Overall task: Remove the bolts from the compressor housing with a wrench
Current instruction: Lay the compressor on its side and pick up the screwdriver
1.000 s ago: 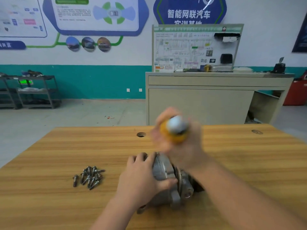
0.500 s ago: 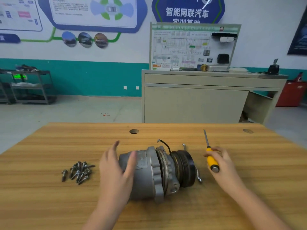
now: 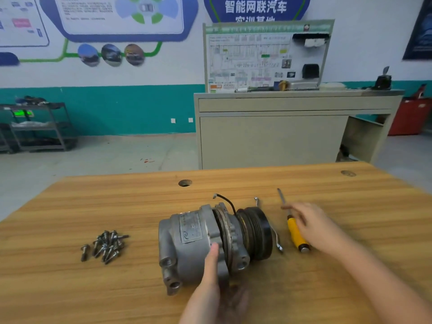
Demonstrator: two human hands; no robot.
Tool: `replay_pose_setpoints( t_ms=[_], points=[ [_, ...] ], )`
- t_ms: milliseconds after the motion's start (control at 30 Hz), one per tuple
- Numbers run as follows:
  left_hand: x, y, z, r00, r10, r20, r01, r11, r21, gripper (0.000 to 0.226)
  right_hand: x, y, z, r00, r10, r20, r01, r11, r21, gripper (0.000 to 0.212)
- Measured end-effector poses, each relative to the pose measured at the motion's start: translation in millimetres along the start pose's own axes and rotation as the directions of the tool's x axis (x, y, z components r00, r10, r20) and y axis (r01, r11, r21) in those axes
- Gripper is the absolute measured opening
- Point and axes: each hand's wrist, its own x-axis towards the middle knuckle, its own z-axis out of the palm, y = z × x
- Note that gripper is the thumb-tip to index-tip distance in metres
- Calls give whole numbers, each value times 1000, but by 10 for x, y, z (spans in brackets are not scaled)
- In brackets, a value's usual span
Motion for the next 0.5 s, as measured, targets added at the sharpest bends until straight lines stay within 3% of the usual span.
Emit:
replay_pose_setpoints(
  t_ms=[67,133,200,300,367,400,500],
  points=[
    [3,6,141,999,-16,35,19,993,-117,78,215,-393,-16,995,-17,-99,41,967,252,27],
    [14,-2,199,998,-9,66,24,975,-223,79,482,-859,4,995,56,79,-86,896,435,26],
    [58,13,213,996,6,89,17,965,-263,70,729,-1268,56,890,100,445,-265,907,326,51],
    [112,4,193,988,58,143,-19,965,-263,58,958,-1674,133,576,154,803,-307,951,38,69],
    [206,-6,166,982,88,165,-46,969,-243,61,1049,-1820,181,443,207,872,-370,928,-32,87],
    [240,3,160,977,108,183,-66,972,-226,65,1063,-1881,200,408,223,885,-366,928,-65,86],
    [348,-32,105,964,174,202,-151,981,-123,63,1097,-1966,257,398,272,876,-297,942,-158,71]
  ],
)
